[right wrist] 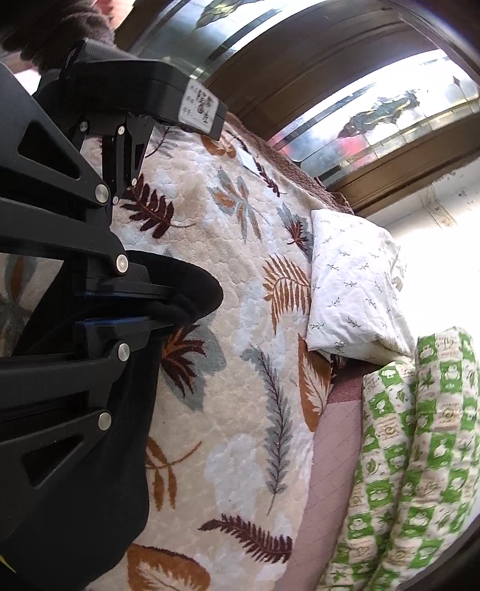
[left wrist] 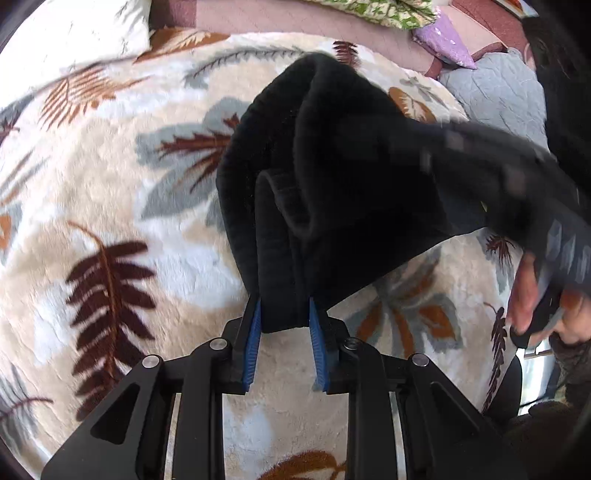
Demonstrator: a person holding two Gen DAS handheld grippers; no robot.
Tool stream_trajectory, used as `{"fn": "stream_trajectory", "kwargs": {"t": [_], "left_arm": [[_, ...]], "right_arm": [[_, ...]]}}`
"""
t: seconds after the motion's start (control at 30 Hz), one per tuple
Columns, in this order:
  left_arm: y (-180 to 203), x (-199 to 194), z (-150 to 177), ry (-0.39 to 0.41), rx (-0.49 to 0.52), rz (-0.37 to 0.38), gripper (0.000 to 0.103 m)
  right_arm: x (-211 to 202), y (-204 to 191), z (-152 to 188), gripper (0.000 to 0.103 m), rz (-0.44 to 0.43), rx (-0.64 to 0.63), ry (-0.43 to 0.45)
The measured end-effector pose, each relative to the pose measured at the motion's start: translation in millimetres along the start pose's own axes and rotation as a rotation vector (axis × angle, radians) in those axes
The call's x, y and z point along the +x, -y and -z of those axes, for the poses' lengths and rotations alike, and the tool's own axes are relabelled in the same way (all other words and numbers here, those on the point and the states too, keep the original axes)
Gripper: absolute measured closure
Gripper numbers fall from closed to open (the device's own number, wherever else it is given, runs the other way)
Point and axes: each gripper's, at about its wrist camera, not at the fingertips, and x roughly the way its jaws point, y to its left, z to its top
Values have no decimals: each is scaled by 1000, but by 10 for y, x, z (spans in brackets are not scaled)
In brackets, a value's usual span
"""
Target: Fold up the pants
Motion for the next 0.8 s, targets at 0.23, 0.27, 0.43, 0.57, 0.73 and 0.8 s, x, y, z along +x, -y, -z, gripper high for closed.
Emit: {"fn": "stream_trajectory", "kwargs": {"t": [0.23, 0.27, 0.43, 0.57, 0.73, 0.8], "left_arm": [[-229, -231, 196, -29, -46, 28, 78], [-264, -296, 225, -21, -42, 27, 78], [-574, -621, 245, 67, -180, 152, 78], [-556, -634, 64, 95, -283, 233, 63], [-299, -469, -136, 63, -271, 220, 63], [-176, -368, -276, 46, -249, 190, 63]], "right_arm": [[313, -344, 492, 91, -44, -115, -136], [314, -293, 500, 91, -60, -86, -145], [254, -153, 545, 78, -153, 11, -161], [207, -233, 622, 68, -146, -22, -165], [-261, -35, 662, 67, -93, 41, -90], [-503, 124, 745, 67, -60, 65, -70]]}}
